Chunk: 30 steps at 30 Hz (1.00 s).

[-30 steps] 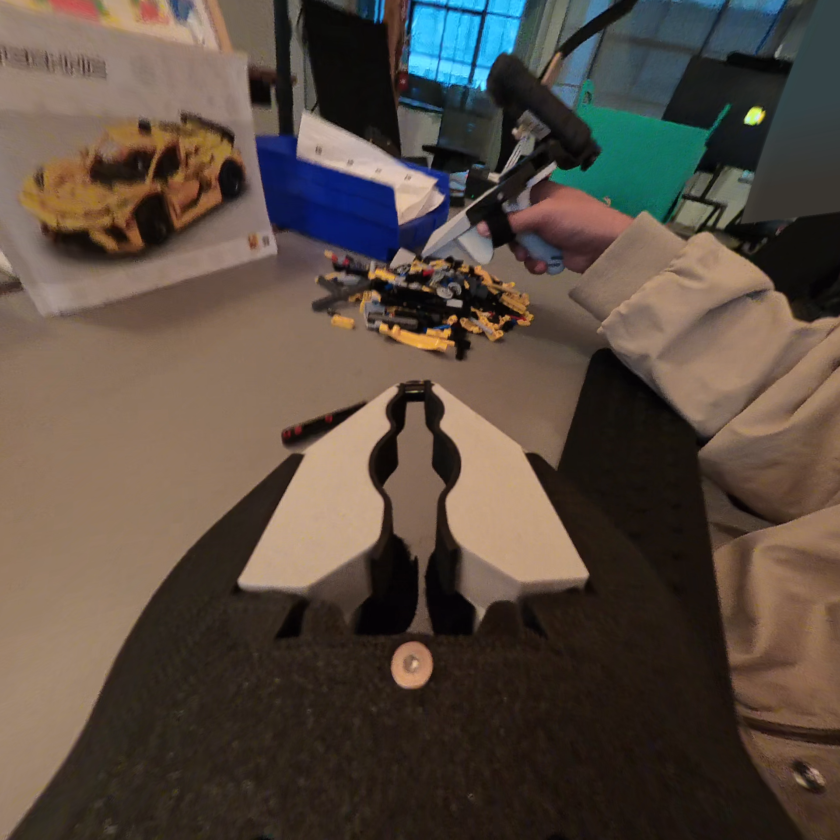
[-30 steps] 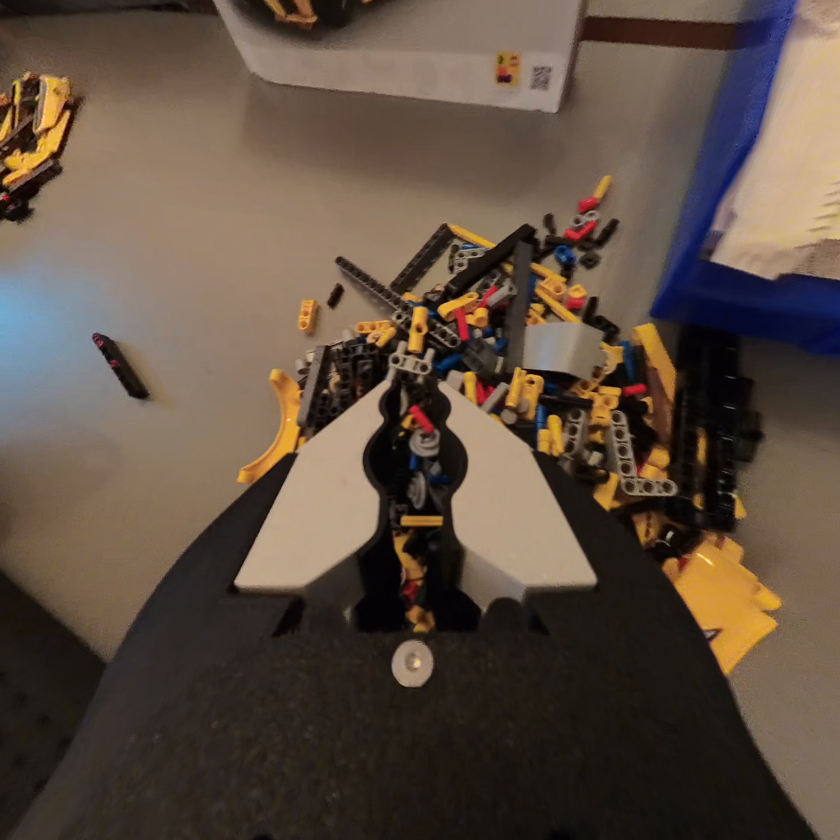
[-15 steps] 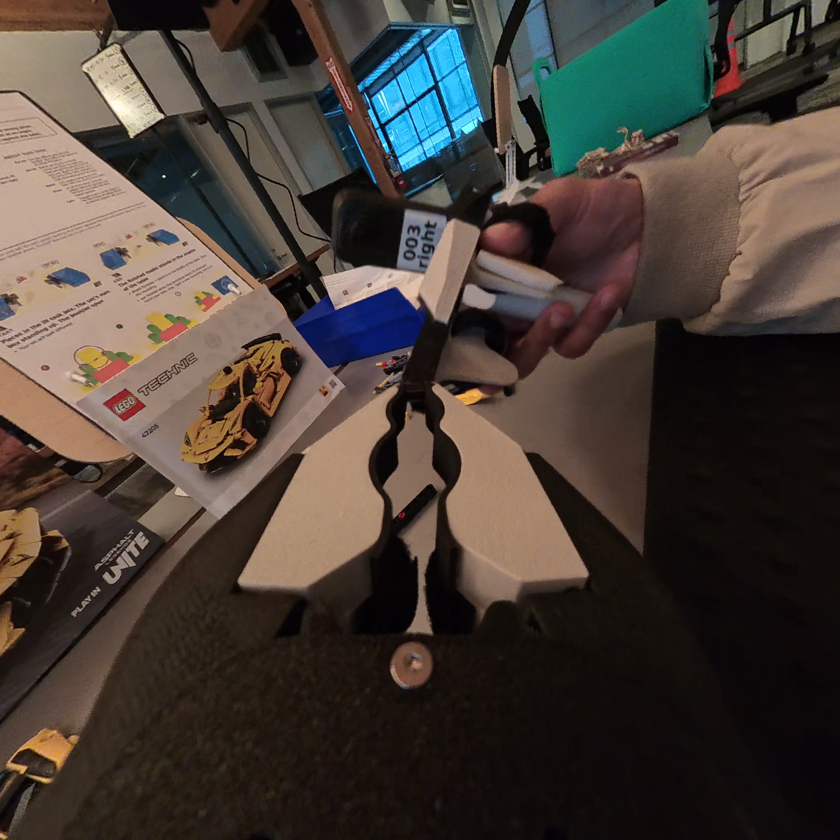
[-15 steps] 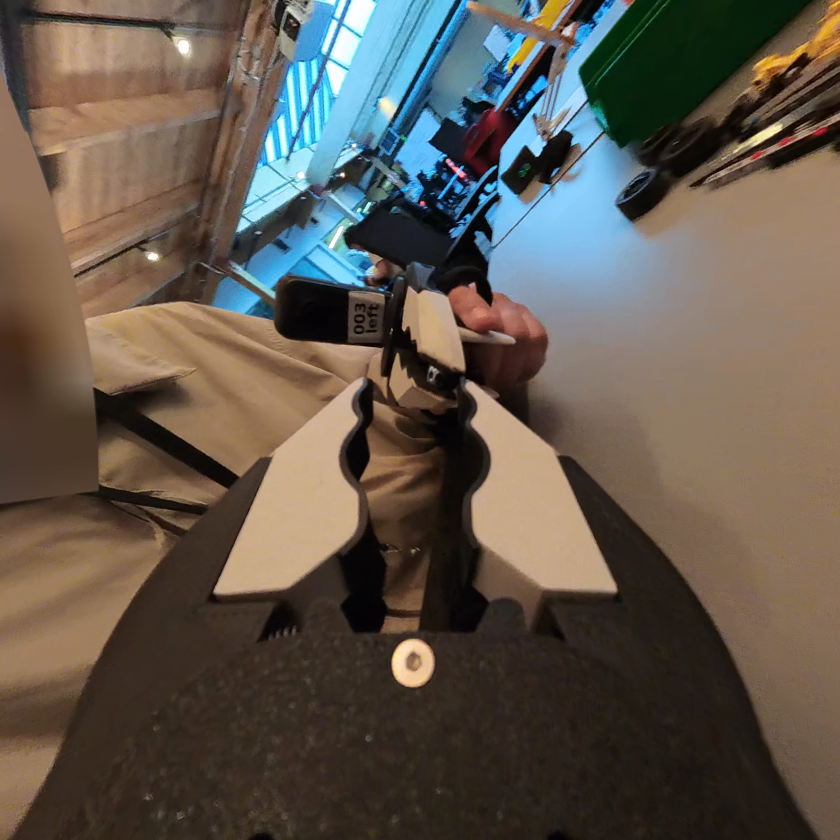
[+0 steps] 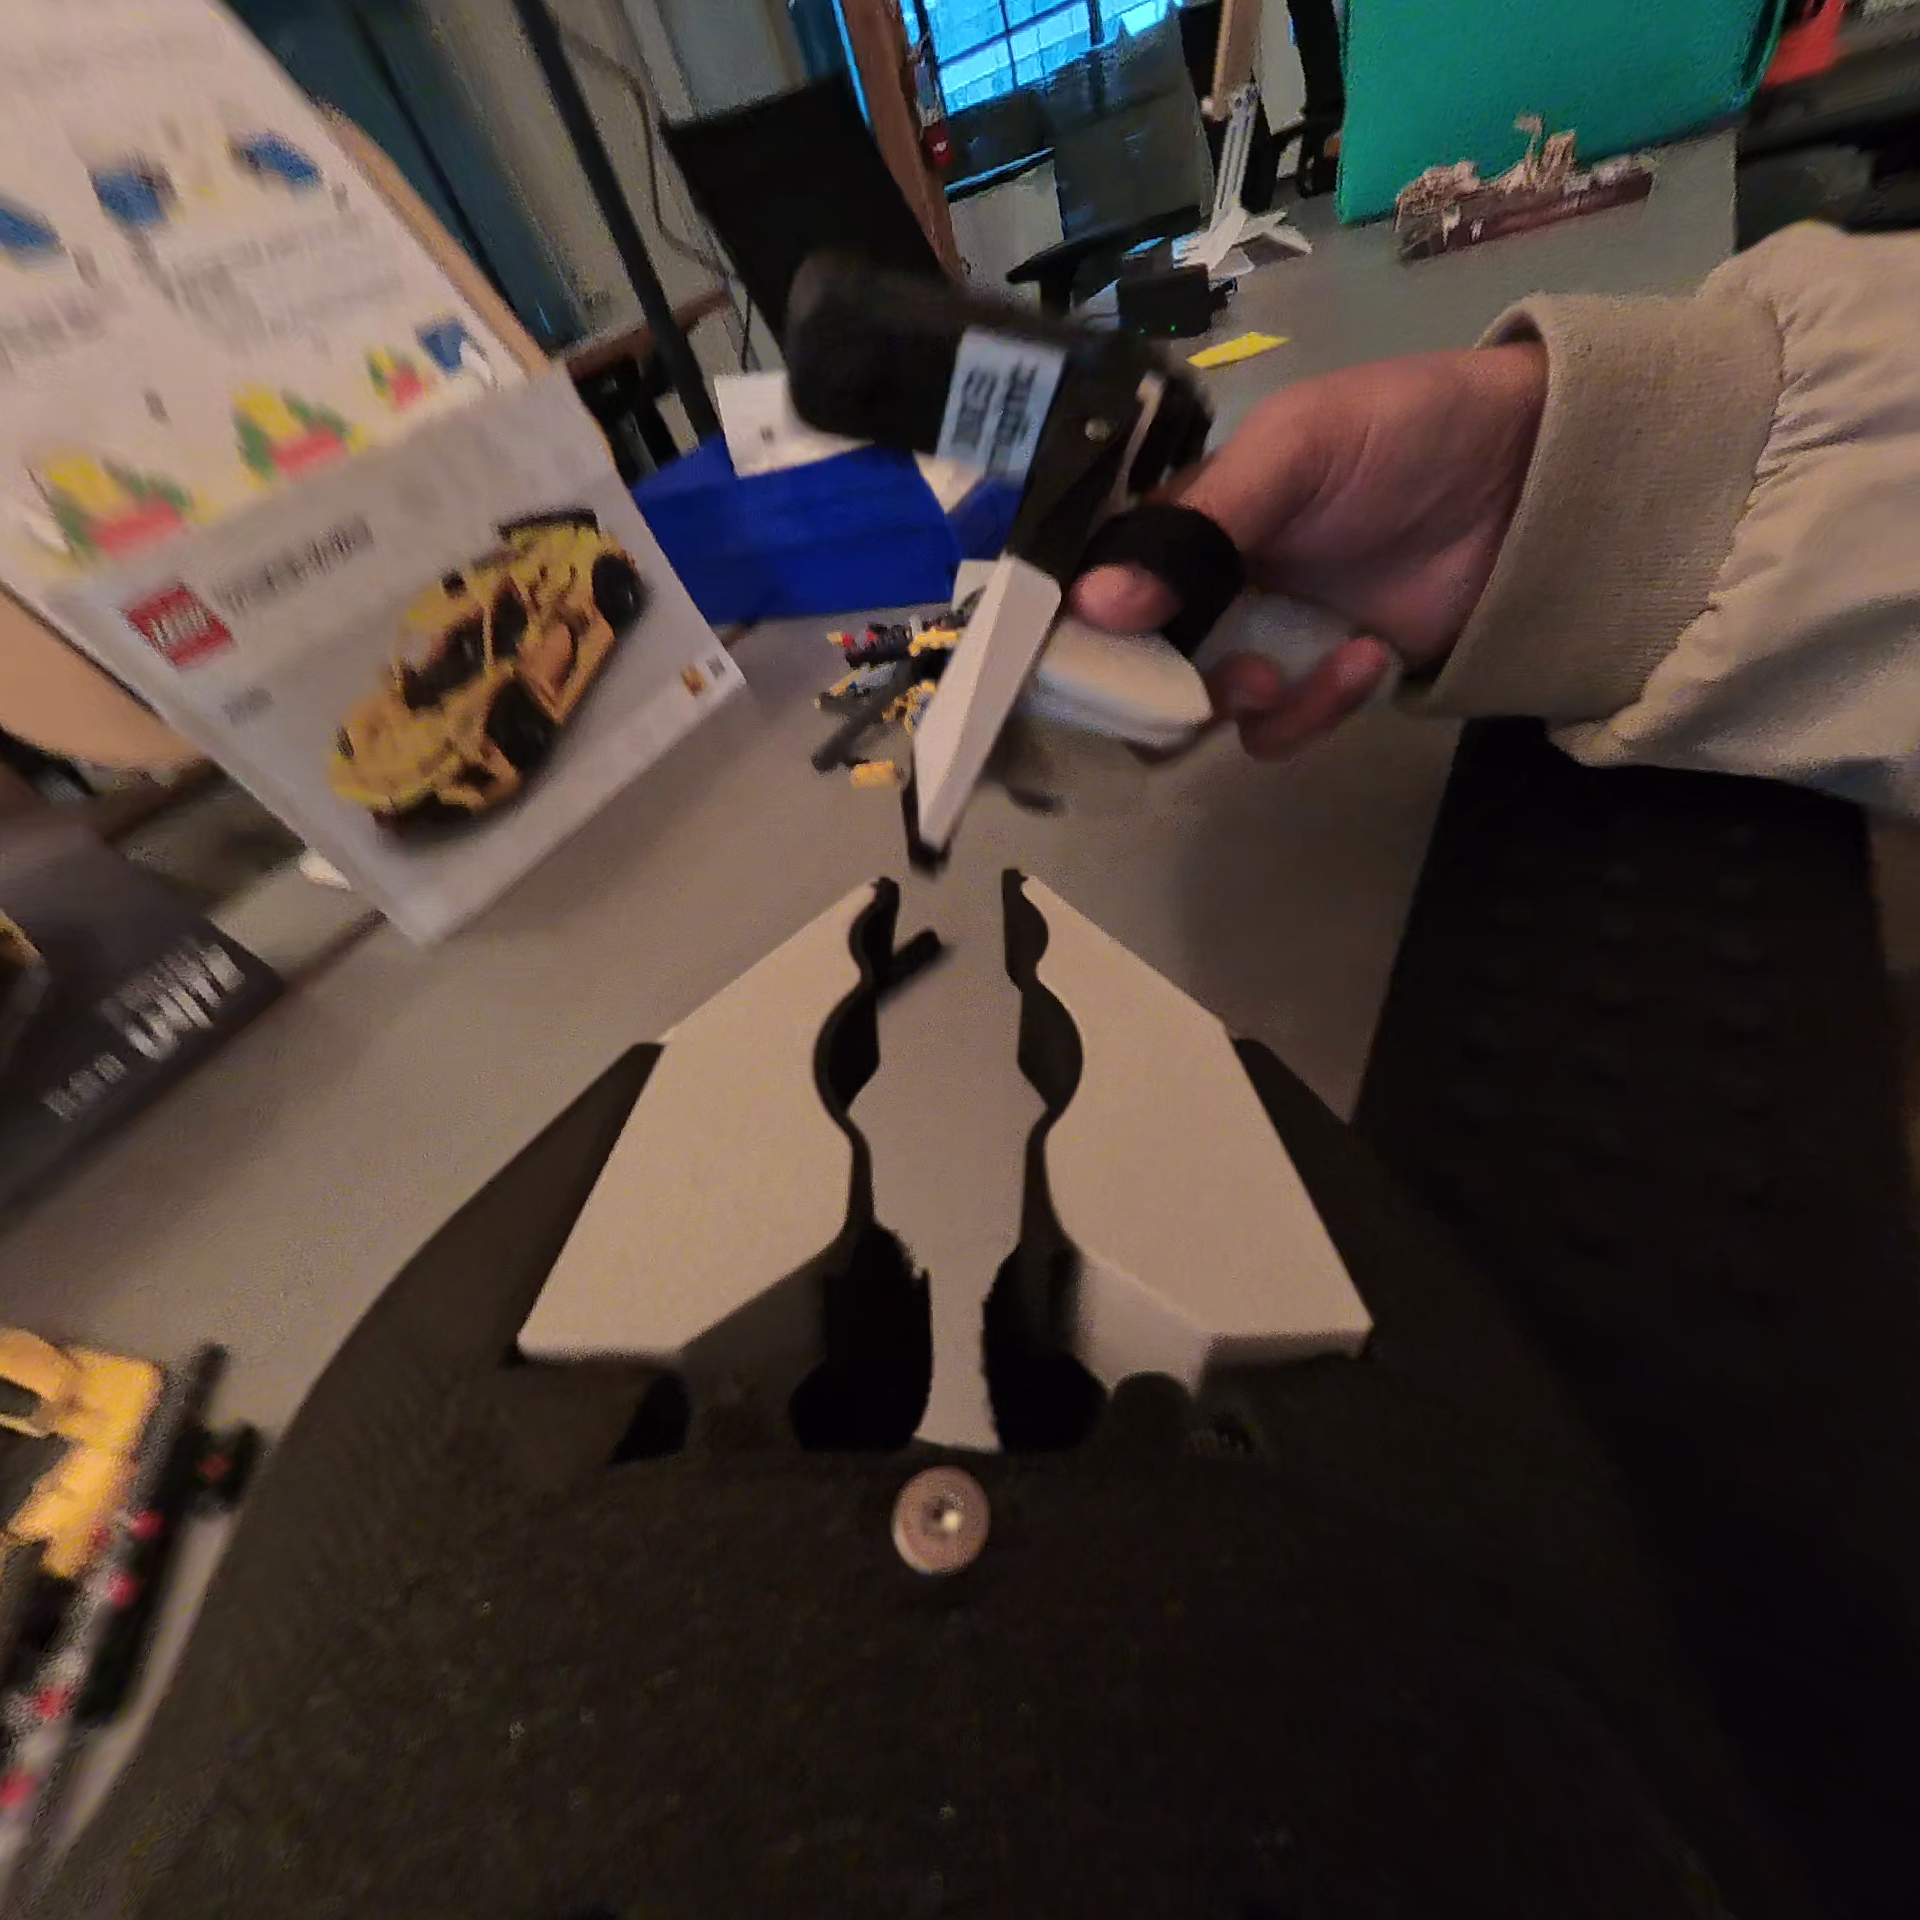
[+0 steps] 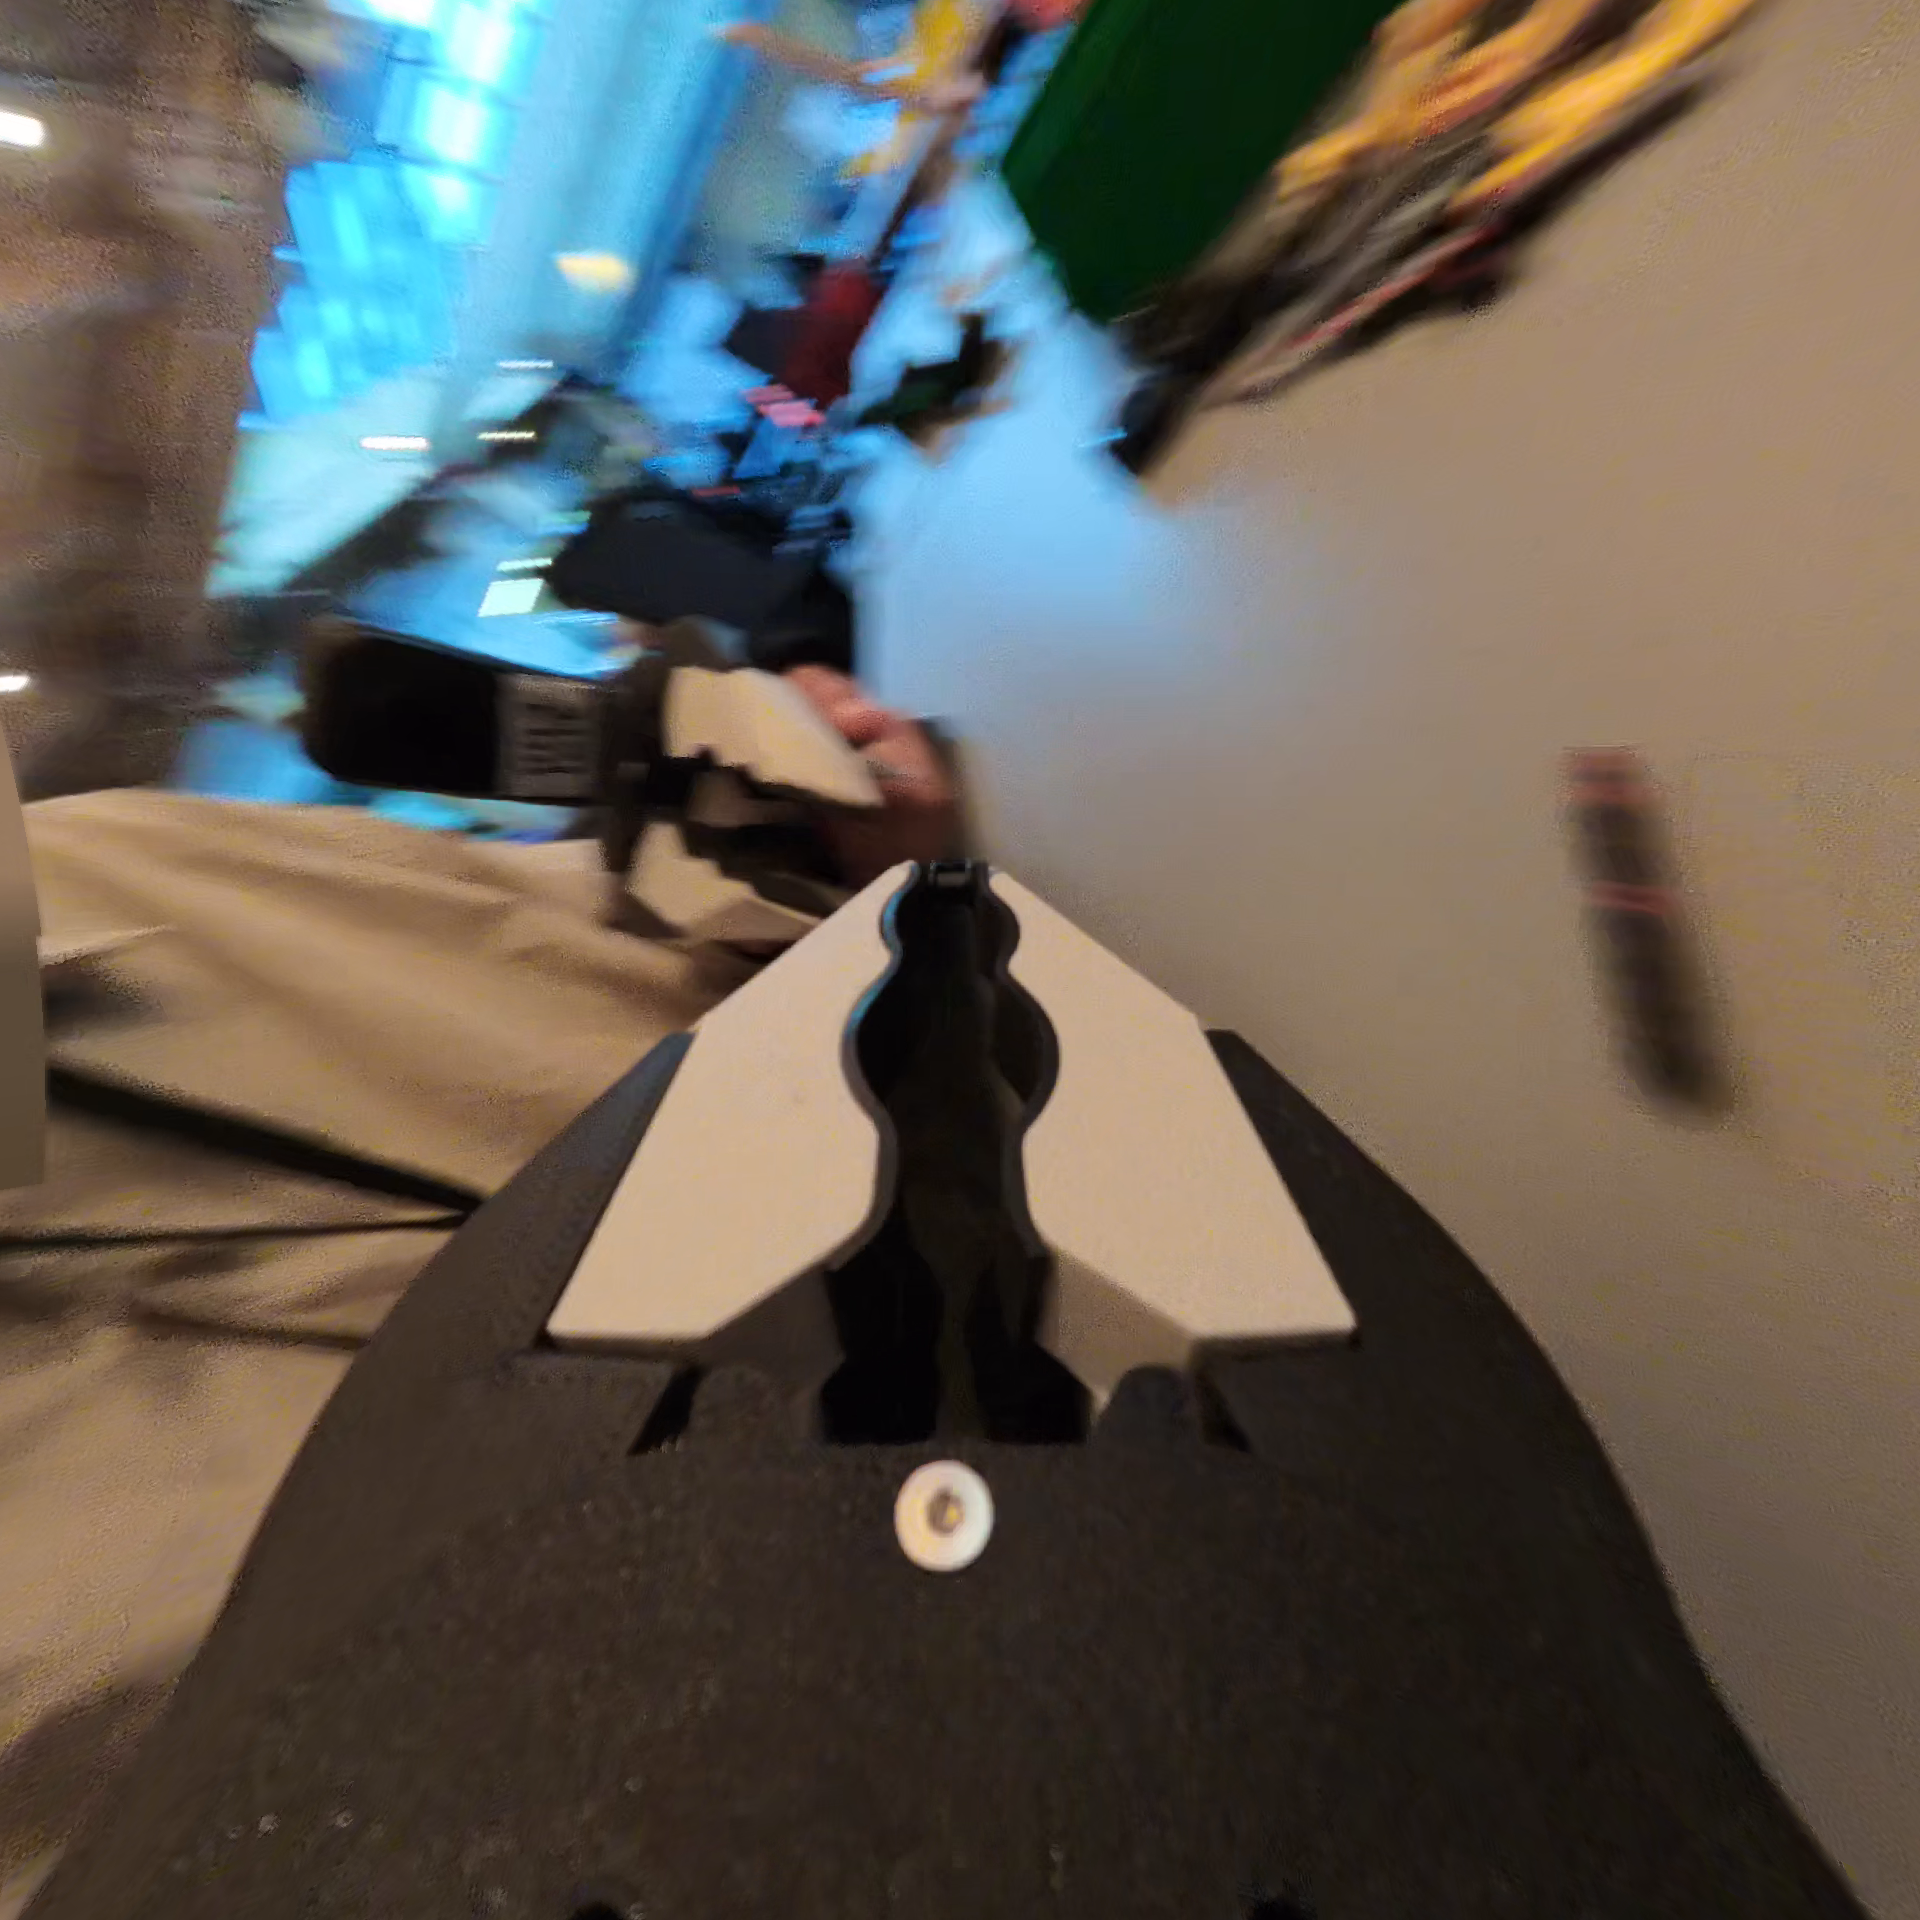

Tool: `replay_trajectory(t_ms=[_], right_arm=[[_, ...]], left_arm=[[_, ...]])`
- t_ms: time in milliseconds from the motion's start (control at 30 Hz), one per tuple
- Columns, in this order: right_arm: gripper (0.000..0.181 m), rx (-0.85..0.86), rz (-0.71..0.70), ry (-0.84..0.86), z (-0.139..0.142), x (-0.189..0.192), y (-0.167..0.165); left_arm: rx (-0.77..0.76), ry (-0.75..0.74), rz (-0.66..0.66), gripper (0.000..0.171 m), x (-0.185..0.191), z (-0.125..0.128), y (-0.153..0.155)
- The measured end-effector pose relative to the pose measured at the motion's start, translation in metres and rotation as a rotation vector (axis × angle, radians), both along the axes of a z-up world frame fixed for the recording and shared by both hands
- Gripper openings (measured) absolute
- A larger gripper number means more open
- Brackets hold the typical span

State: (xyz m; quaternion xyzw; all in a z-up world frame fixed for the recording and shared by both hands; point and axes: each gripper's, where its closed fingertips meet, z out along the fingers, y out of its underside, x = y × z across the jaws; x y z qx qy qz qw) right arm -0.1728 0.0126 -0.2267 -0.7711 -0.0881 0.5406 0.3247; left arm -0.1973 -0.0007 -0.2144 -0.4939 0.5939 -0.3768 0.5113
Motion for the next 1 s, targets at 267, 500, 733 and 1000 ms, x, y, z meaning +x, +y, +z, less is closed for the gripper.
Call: replay_trajectory(t_ms=[267,500,733,1000], right_arm=[[0.006,-0.056,-0.728,-0.934,-0.04,0.285,-0.022],[0.008,-0.073,-0.836,-0.903,-0.057,0.325,-0.041],[0.023,0.175,-0.941,-0.713,0.005,0.284,-0.012],[0.021,0.421,-0.569,-0.224,0.025,0.086,0.054]], left_arm=[[-0.364,0.126,0.213,0.019,-0.087,-0.032,0.065],[-0.433,0.276,0.387,0.019,-0.133,-0.06,0.127],[-0.288,0.422,0.446,0.022,-0.114,-0.07,0.19],[-0.185,0.536,0.454,0.024,-0.067,-0.093,0.235]])
